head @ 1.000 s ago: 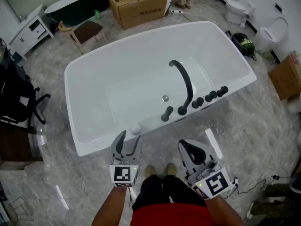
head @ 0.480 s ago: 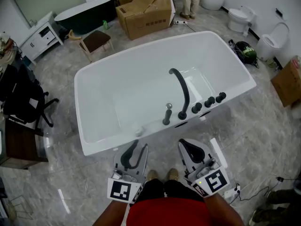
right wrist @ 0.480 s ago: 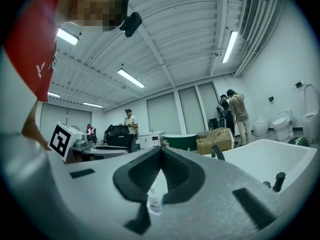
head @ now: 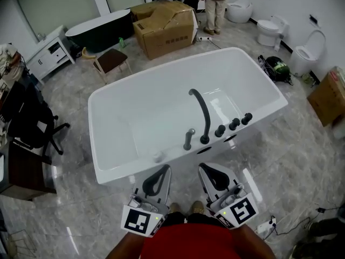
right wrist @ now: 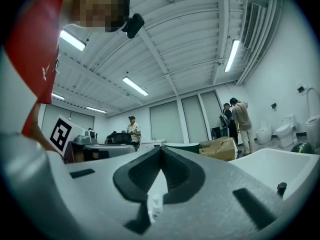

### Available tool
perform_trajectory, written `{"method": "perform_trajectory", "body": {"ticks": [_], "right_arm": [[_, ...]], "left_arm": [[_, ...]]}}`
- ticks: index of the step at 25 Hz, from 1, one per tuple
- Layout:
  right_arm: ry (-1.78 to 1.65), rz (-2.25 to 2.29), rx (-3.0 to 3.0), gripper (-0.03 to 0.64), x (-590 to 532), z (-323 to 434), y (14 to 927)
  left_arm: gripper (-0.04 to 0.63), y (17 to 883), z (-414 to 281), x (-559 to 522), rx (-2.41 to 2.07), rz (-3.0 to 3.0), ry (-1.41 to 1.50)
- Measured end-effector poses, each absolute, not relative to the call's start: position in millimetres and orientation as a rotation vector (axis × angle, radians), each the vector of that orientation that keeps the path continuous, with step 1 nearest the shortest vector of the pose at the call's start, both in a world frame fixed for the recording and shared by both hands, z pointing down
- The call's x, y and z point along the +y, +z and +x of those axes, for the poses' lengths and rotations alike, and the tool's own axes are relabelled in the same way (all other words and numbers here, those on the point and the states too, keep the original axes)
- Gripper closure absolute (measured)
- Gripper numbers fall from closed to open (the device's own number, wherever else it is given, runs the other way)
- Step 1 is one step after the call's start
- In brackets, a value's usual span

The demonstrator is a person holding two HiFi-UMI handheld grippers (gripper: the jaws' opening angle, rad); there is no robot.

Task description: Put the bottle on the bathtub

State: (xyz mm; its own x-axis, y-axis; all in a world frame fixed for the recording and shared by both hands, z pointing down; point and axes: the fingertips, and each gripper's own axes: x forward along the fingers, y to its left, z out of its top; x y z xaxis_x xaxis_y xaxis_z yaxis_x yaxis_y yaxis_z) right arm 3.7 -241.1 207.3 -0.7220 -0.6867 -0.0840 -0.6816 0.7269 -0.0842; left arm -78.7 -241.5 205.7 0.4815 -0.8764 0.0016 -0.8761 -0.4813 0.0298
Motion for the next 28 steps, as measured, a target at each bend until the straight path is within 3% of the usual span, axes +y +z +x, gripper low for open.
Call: {"method": "perform_trajectory", "body": {"ticks": [28], "right_arm": [[0.041,-1.163,2.820,0.614,-236.2,4.4,182.0]], "left_arm": [[0.585,191.1,-49.5,-237.9,-1.440,2.765,-0.021]]}}
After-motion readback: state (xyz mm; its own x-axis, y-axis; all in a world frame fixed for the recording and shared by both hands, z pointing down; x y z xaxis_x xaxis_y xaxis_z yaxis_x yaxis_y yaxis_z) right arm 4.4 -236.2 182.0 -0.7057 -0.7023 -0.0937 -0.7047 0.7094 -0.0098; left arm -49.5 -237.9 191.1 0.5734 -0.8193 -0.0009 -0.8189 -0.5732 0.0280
